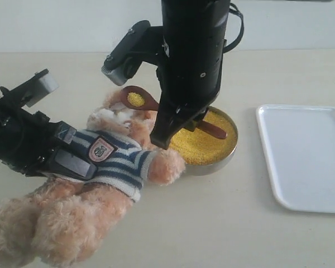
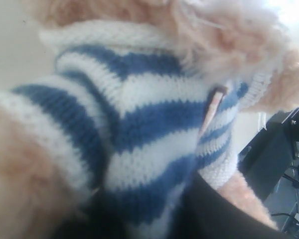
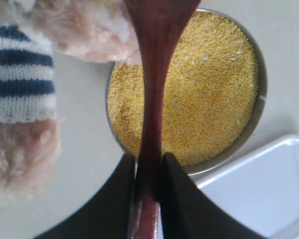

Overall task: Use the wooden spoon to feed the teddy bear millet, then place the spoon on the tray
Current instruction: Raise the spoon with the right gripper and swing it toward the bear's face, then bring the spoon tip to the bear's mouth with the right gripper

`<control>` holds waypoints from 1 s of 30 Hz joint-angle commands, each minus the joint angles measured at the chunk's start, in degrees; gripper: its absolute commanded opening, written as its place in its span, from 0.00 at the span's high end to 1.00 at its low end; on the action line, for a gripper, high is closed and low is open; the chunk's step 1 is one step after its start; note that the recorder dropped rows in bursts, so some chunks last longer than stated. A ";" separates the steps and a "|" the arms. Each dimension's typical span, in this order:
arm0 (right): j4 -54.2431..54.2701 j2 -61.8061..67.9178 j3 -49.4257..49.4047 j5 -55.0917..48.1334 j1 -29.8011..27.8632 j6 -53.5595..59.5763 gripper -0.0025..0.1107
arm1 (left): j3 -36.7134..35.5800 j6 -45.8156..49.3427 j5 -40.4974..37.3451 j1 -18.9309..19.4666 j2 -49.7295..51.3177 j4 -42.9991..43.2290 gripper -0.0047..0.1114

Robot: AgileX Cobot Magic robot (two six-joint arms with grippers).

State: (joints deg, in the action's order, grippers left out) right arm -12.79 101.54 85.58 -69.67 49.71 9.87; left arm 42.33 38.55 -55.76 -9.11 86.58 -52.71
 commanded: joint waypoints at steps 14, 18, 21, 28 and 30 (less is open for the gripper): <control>-10.60 -0.12 0.25 -0.29 4.86 -3.25 0.98 | 0.00 -0.03 -0.15 -0.25 -0.58 -1.87 0.93; -14.28 -0.12 -0.47 -0.29 6.40 -3.97 0.98 | 0.00 -0.03 -0.13 -0.25 -0.58 -2.49 0.93; -14.41 -0.01 -0.44 -0.29 6.79 -4.41 0.98 | 0.00 -0.03 -0.58 -0.25 -0.58 -2.73 0.93; -14.95 0.46 -0.44 -0.29 6.88 -4.41 0.98 | 0.00 -0.03 -0.94 -0.12 -0.58 -3.20 0.93; -15.41 0.46 -0.44 -0.29 6.88 -4.41 0.98 | 0.00 -0.03 -0.94 -0.12 -0.58 -3.56 0.93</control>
State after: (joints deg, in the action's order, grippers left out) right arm -27.07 102.21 85.58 -69.81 56.47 5.53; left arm 42.33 38.55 -56.01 -9.11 86.58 -54.47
